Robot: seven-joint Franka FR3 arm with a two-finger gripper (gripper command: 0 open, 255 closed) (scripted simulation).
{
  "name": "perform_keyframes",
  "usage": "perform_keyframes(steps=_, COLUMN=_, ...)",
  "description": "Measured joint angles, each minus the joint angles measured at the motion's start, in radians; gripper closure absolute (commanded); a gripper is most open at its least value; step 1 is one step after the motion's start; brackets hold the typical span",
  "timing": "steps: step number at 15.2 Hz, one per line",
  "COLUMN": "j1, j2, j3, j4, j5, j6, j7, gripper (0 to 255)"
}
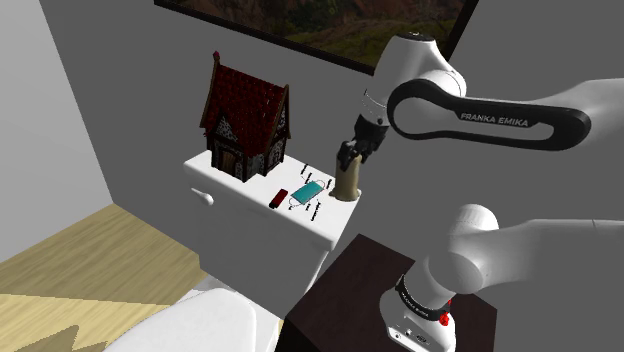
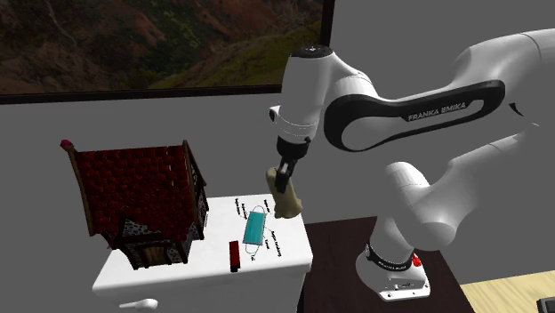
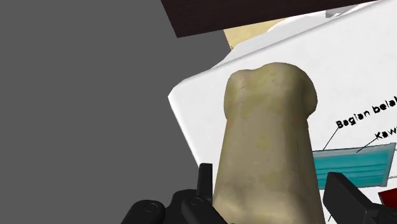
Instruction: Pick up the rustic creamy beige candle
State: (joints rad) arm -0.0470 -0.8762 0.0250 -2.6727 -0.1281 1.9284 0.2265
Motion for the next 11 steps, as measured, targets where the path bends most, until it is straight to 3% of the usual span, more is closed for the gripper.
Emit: perform_keyframes(steps=11, j1=0.0, j2=0.012, j3=0.001, j4=0.148, j5=0.006, j6=-0.135, j7=-0.017, gripper=255)
